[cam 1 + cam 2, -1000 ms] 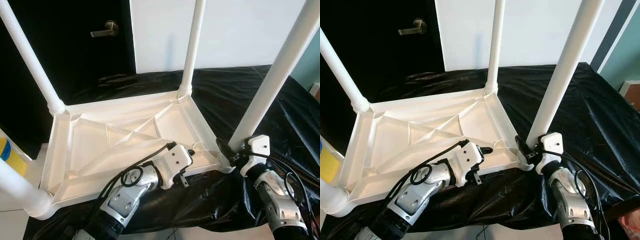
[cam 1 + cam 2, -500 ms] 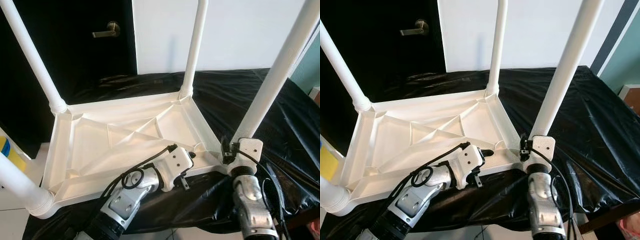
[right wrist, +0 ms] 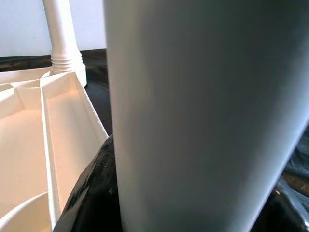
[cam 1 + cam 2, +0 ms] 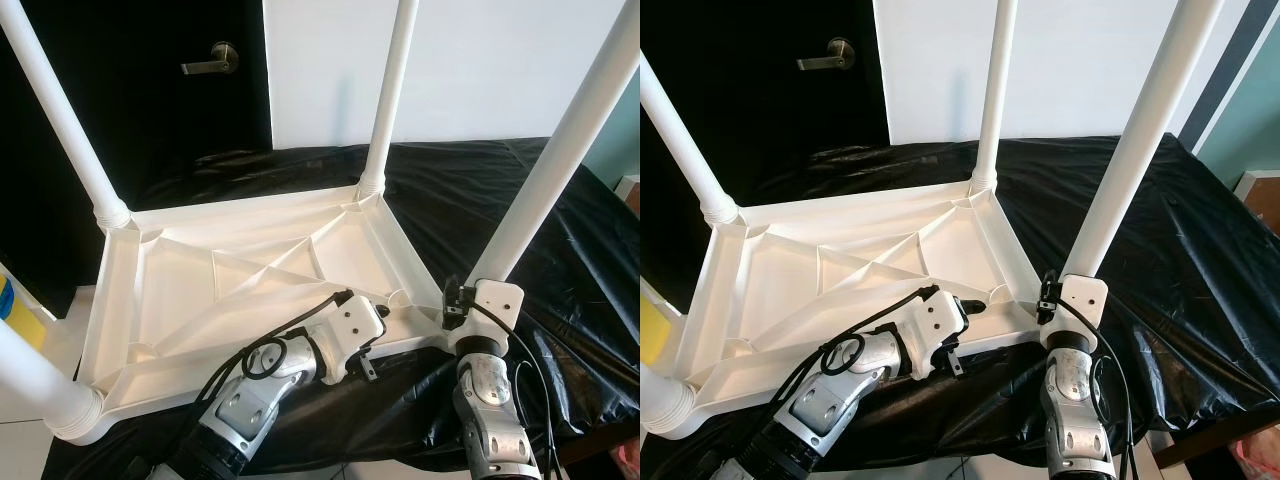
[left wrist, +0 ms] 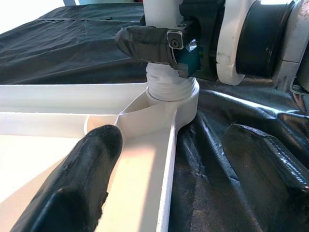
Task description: Building children table
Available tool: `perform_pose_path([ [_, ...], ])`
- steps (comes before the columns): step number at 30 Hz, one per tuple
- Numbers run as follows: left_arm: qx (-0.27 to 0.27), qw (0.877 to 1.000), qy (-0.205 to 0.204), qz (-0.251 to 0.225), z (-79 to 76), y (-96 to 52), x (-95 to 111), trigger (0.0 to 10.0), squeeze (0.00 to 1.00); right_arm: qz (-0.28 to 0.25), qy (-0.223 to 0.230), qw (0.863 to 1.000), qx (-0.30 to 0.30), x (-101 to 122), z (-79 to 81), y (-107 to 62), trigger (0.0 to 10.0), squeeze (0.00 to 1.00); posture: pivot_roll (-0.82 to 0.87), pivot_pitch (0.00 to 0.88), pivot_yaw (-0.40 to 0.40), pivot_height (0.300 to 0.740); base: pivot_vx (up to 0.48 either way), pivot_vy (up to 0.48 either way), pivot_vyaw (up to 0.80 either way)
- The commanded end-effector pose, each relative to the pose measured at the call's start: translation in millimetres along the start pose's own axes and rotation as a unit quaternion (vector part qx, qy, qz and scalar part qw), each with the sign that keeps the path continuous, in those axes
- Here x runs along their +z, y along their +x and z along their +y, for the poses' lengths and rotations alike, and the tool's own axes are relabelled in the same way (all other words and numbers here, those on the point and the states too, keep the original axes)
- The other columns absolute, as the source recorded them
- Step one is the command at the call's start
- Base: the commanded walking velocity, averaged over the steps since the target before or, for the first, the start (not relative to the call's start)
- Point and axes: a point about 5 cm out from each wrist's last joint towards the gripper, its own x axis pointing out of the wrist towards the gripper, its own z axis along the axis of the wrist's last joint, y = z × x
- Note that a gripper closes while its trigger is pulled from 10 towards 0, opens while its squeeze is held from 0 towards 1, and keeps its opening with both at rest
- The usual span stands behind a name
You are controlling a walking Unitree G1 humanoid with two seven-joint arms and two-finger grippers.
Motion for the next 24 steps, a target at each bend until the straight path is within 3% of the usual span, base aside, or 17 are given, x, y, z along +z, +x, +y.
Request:
perform_pose_path([
  [1,-0.008,1.0,0.008,0.004,-1.5,-0.7,0.6,10.0,0.0,0.072,-0.016,0.997,-0.018,-26.5,-5.8,-9.6,10.0,0.0,-0.04,0.0,-0.015,0.74,0.0,0.0,0.0],
  [9,-0.007,1.0,0.009,0.005,-1.7,-0.8,0.4,10.0,0.0,0.068,-0.023,0.997,-0.02,-24.3,-3.9,-8.2,10.0,0.0,-0.03,0.0,-0.018,0.74,0.0,0.0,0.0],
  [10,-0.006,1.0,0.009,0.004,-1.4,-0.9,0.5,10.0,0.0,0.069,-0.02,0.997,-0.016,-24.2,-3.2,-7.7,10.0,1.0,-0.04,0.0,-0.021,0.74,0.0,0.0,0.0],
  [18,-0.005,1.0,0.008,0.004,-1.6,-0.3,0.8,10.0,0.0,0.066,-0.017,0.998,-0.005,-22.4,-2.0,-6.5,10.0,1.0,-0.04,0.0,-0.025,0.74,0.0,0.0,0.0],
  [23,-0.002,1.0,0.007,0.001,-1.4,1.4,1.5,10.0,0.0,0.027,-0.02,0.999,0.041,-13.6,-7.1,-5.6,10.0,1.0,-0.05,0.0,-0.028,0.74,0.0,0.0,0.0],
  [24,-0.001,1.0,0.007,0.0,-1.0,2.4,2.0,10.0,0.0,0.009,-0.016,0.997,0.069,-9.5,-13.1,-4.9,10.0,0.13,-0.05,0.0,-0.028,0.74,0.0,0.0,0.0],
])
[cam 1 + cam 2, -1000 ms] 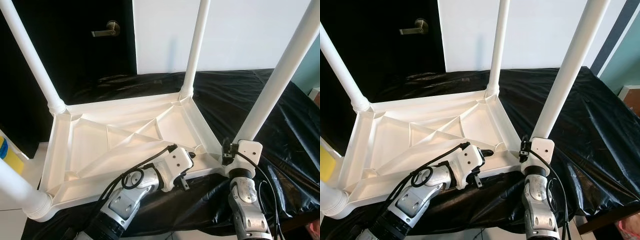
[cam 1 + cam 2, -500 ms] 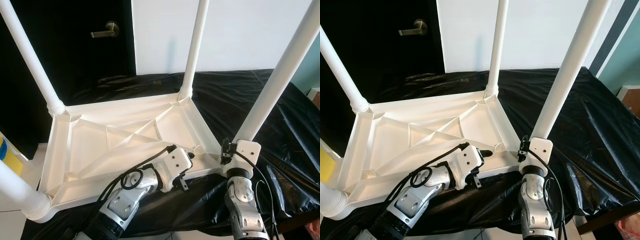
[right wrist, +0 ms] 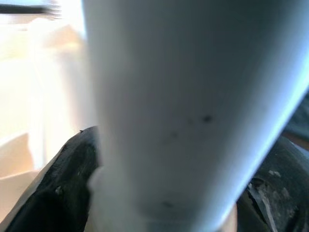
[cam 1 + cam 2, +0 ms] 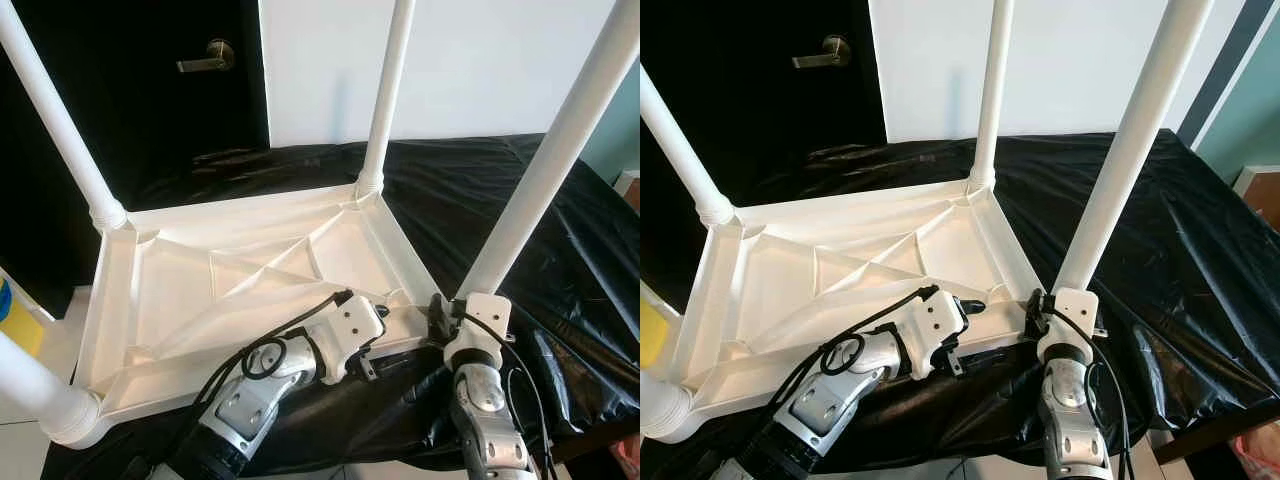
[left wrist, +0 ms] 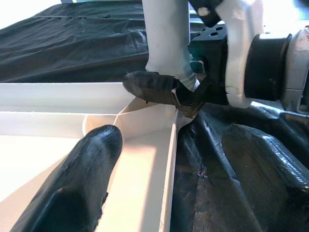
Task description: Building children table
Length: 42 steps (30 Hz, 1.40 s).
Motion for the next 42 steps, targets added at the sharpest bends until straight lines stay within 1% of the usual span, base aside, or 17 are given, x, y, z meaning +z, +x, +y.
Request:
perform_pose_path([
  [1,-0.001,1.0,0.008,0.002,-0.1,1.5,1.1,10.0,0.0,-0.023,0.01,0.999,0.035,4.3,-7.1,-1.0,10.0,0.0,-0.05,0.0,-0.028,0.74,0.0,0.0,0.0],
  [4,-0.001,1.0,0.007,0.002,0.1,1.8,1.2,10.0,0.0,-0.024,0.014,0.999,0.042,4.7,-8.3,-0.7,10.0,0.0,-0.05,0.0,-0.028,0.74,0.0,0.0,0.0],
  [6,0.0,1.0,0.008,0.001,0.9,2.5,1.7,10.0,0.0,-0.034,0.01,0.997,0.064,7.4,-15.4,2.6,10.0,0.0,-0.06,0.0,-0.027,0.74,0.0,0.0,0.0],
  [9,0.0,1.0,0.008,0.001,1.5,3.0,2.1,10.0,0.0,-0.044,0.007,0.996,0.081,11.0,-19.6,5.5,10.0,0.0,-0.06,0.0,-0.024,0.74,0.0,0.0,0.0],
  [11,0.001,1.0,0.009,-0.001,2.5,3.7,2.9,10.0,0.0,-0.06,0.003,0.989,0.135,17.9,-23.5,10.3,10.0,0.0,-0.06,0.0,-0.023,0.74,0.0,0.0,0.0],
  [13,0.001,1.0,0.009,-0.001,2.5,3.7,2.9,10.0,0.0,-0.06,0.003,0.989,0.135,17.9,-23.5,10.3,10.0,0.0,-0.06,0.0,-0.023,0.74,0.0,0.0,0.0],
  [16,0.0,1.0,0.009,-0.001,3.5,3.9,3.3,10.0,0.0,-0.066,-0.02,0.982,0.175,21.2,-27.5,17.4,10.0,0.0,-0.06,0.0,-0.021,0.74,0.0,0.0,0.0],
  [20,0.0,1.0,0.009,-0.001,3.6,3.9,3.3,10.0,0.0,-0.068,-0.021,0.981,0.182,21.0,-28.7,18.0,10.0,0.0,-0.06,0.0,-0.021,0.74,0.0,0.0,0.0],
  [21,-0.002,1.0,0.01,0.0,3.3,3.4,3.2,10.0,0.0,-0.066,-0.012,0.975,0.212,22.7,-25.2,21.9,10.0,0.0,-0.06,0.0,-0.018,0.74,0.0,0.0,0.0],
  [22,-0.002,1.0,0.01,0.0,3.3,3.4,3.2,10.0,0.0,-0.066,-0.012,0.975,0.212,22.7,-25.2,21.9,10.0,0.0,-0.06,0.0,-0.018,0.74,0.0,0.0,0.0],
  [23,-0.003,1.0,0.01,0.0,3.2,3.1,3.2,10.0,0.0,-0.065,-0.005,0.97,0.234,24.2,-22.6,24.7,10.0,0.0,-0.06,0.0,-0.018,0.74,0.0,0.0,0.0],
  [24,-0.003,1.0,0.01,0.0,3.2,3.1,3.2,10.0,0.0,-0.065,-0.005,0.97,0.234,24.2,-22.6,24.7,10.0,0.0,-0.06,0.0,-0.018,0.74,0.0,0.0,0.0],
  [26,-0.004,1.0,0.01,0.001,3.0,2.8,3.1,10.0,0.0,-0.065,0.003,0.964,0.259,25.7,-20.5,27.6,10.0,0.0,-0.06,0.0,-0.018,0.74,0.0,0.0,0.0],
  [29,-0.004,1.0,0.01,0.001,3.0,2.8,3.1,10.0,0.0,-0.065,0.003,0.963,0.26,25.7,-20.7,27.7,10.0,0.0,-0.06,0.0,-0.018,0.74,0.0,0.0,0.0],
  [30,0.0,1.0,0.012,0.002,4.3,1.7,3.2,10.0,0.0,-0.055,-0.013,0.958,0.283,21.7,-18.1,32.6,0.0,0.0,-0.04,0.0,-0.029,0.74,0.0,0.0,0.0],
  [35,0.003,1.0,0.012,0.003,3.7,1.0,2.8,10.0,0.0,-0.045,-0.025,0.955,0.293,16.3,-19.2,33.3,0.0,0.0,-0.04,0.0,-0.027,0.74,0.0,0.0,0.0],
  [42,0.002,1.0,0.011,0.002,3.0,1.4,3.1,10.0,0.0,-0.043,-0.023,0.953,0.299,14.1,-19.9,32.0,0.0,0.0,-0.04,0.0,-0.024,0.74,0.0,0.0,0.0],
])
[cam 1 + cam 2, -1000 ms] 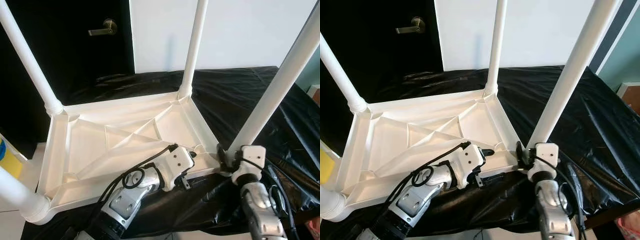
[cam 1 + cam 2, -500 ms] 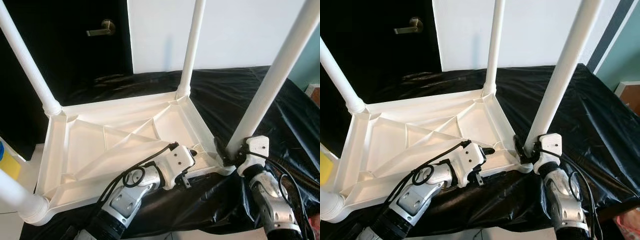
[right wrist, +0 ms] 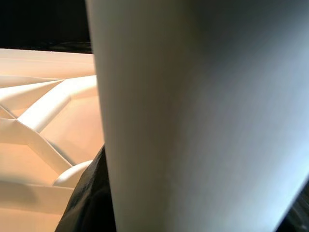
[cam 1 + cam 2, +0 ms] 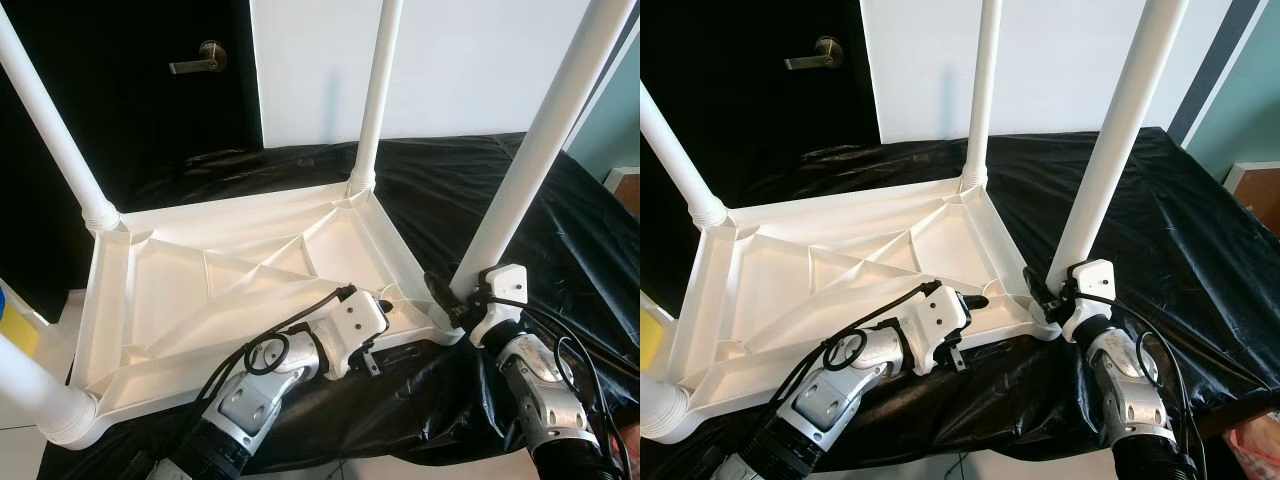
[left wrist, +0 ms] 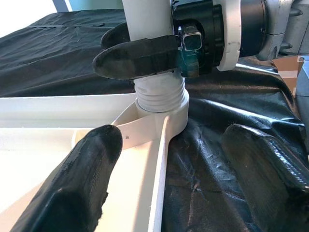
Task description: Building children table
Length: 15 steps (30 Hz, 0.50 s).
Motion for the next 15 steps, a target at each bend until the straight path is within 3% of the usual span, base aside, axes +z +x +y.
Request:
perform_pose_path([
  [1,0.001,1.0,0.004,0.006,0.0,-0.4,-1.1,10.0,0.0,0.021,-0.006,1.0,0.011,-7.0,0.4,-2.3,0.0,0.0,-0.04,0.0,-0.024,0.74,0.0,0.0,0.0],
  [3,0.0,1.0,0.004,0.006,-0.2,-0.4,-1.1,10.0,0.0,0.022,-0.005,1.0,0.012,-7.9,0.4,-3.0,0.0,0.0,-0.05,0.0,-0.023,0.74,0.0,0.0,0.0],
  [4,-0.001,1.0,0.004,0.007,-0.3,-0.5,-1.1,10.0,0.0,0.023,-0.005,1.0,0.013,-8.8,0.6,-3.8,10.0,0.0,-0.05,0.0,-0.023,0.74,0.0,0.0,0.0],
  [9,-0.003,1.0,0.003,0.007,-1.8,-1.1,-1.3,10.0,0.0,0.026,0.003,0.999,-0.021,-8.3,-0.3,-5.6,10.0,0.0,-0.05,0.0,-0.021,0.74,0.0,0.0,0.0],
  [15,-0.004,1.0,0.0,0.007,-3.2,-1.6,-1.7,10.0,0.0,0.026,0.015,0.994,-0.106,-7.3,3.6,-4.3,10.0,0.0,-0.05,0.0,-0.021,0.74,0.0,0.0,0.0],
])
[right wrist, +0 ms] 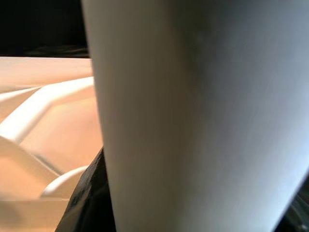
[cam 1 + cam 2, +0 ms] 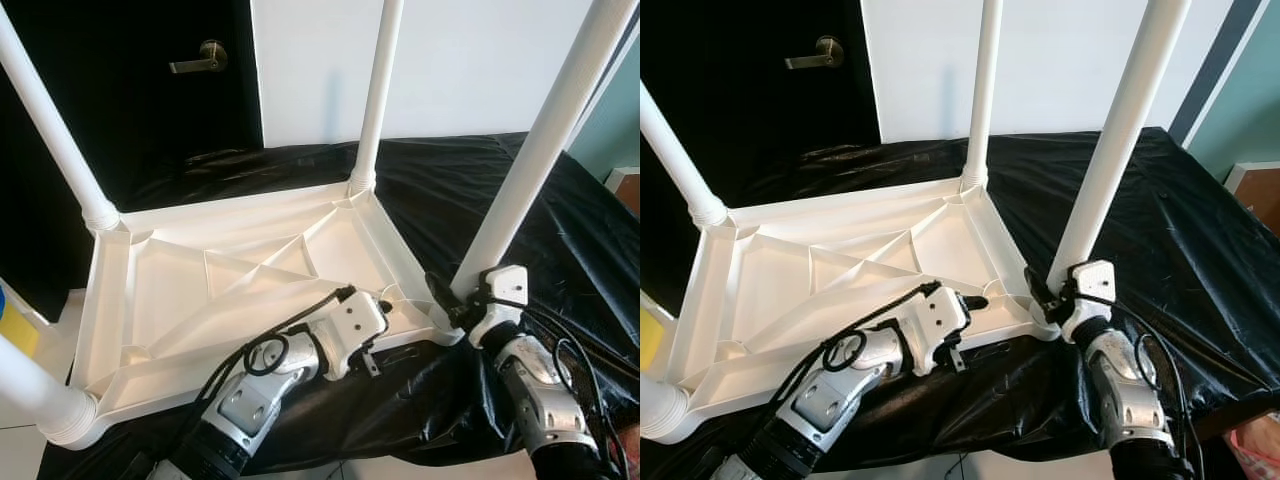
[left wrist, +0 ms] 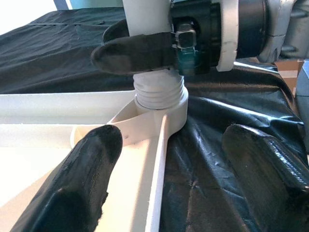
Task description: Building children table
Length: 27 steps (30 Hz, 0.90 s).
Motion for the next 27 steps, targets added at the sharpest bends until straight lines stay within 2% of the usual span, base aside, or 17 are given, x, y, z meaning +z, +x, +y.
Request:
perform_pose_path([
  [1,-0.004,1.0,0.004,0.004,-1.8,-0.7,0.2,10.0,0.0,0.026,0.001,0.999,-0.031,-8.0,-3.2,-4.1,10.0,0.0,-0.05,0.0,-0.021,0.74,0.0,0.0,0.0],
  [7,-0.007,1.0,0.003,0.004,-3.8,0.4,0.0,10.0,0.0,0.036,0.018,0.994,-0.104,-10.4,14.2,-3.0,10.0,0.0,-0.05,0.0,-0.025,0.74,0.0,0.0,0.0],
  [10,-0.007,1.0,0.003,0.006,-3.8,-0.3,-0.6,10.0,0.0,0.028,0.027,0.986,-0.164,-9.7,28.4,-5.1,10.0,0.0,-0.04,0.0,-0.028,0.74,0.0,0.0,0.0],
  [14,-0.007,1.0,0.003,0.006,-3.9,-0.5,-0.8,10.0,0.0,0.028,0.024,0.983,-0.18,-9.4,31.6,-5.5,10.0,0.0,-0.04,0.0,-0.029,0.74,0.0,0.0,0.0],
  [16,-0.006,1.0,0.003,0.004,-4.6,0.0,-0.4,10.0,0.0,0.031,0.02,0.976,-0.216,-8.9,35.4,-6.3,10.0,0.0,-0.03,0.0,-0.035,0.74,0.0,0.0,0.0],
  [27,-0.006,1.0,0.005,0.005,-2.6,-0.2,-0.3,10.0,0.0,0.038,0.018,0.97,-0.24,-7.3,40.6,-5.7,10.0,0.0,-0.04,0.0,-0.028,0.74,0.0,0.0,0.0],
])
